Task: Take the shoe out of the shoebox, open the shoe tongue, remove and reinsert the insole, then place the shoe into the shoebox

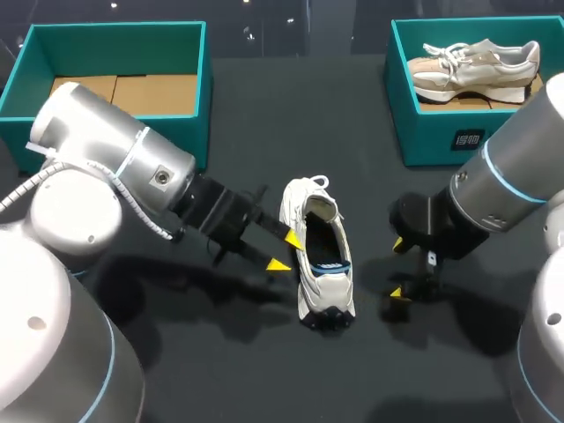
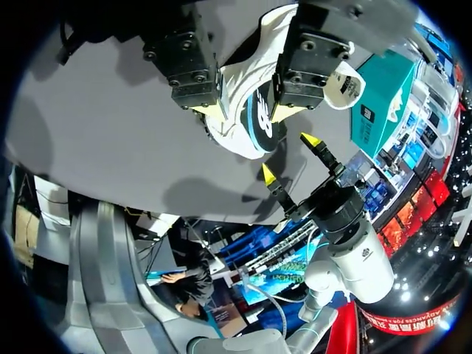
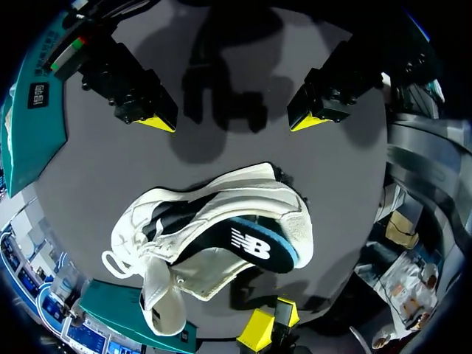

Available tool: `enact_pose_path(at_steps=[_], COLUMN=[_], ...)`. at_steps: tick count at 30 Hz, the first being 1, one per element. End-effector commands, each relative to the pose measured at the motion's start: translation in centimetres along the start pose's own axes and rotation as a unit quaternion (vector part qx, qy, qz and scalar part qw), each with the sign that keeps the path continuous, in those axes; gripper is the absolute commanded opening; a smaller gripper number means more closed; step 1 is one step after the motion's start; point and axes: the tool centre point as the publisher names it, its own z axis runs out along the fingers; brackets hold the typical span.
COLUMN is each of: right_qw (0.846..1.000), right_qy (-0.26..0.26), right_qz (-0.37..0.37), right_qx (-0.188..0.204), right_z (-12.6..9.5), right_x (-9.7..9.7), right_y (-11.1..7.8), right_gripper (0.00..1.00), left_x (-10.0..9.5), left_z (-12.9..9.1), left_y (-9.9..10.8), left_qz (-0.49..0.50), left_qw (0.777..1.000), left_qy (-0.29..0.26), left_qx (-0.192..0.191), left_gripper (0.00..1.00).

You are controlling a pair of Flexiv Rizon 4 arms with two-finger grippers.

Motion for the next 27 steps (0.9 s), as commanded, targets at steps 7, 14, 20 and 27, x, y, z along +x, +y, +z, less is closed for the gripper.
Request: enact_pose_path(at_steps=[7, 14, 20, 27], right_qw=[1.0, 1.0, 1.0, 0.999], right_qy=[0.012, 0.012, 0.012, 0.026], right_qz=[-0.005, -0.005, -0.005, 0.009], right_qx=[0.006, 0.006, 0.006, 0.017], right_z=[-3.3, -3.3, -3.3, -4.2], right_x=[1.0, 1.0, 1.0, 0.9], right_y=[-2.3, -2.3, -2.3, -3.7], right_gripper=[1.0, 1.0, 1.0, 1.0], left_x=[0.5, 0.4, 0.4, 0.1], left_z=[-6.7, -8.6, -8.6, -7.2], left_y=[-0.7, -0.9, -0.9, -1.1], left_qz=[0.029, 0.066, 0.066, 0.103], left_qw=[0.995, 0.981, 0.981, 0.969], left_qy=[0.09, 0.175, 0.175, 0.216], left_qx=[-0.038, -0.044, -0.044, -0.062], left_gripper=[0.16, 0.0, 0.0, 0.0])
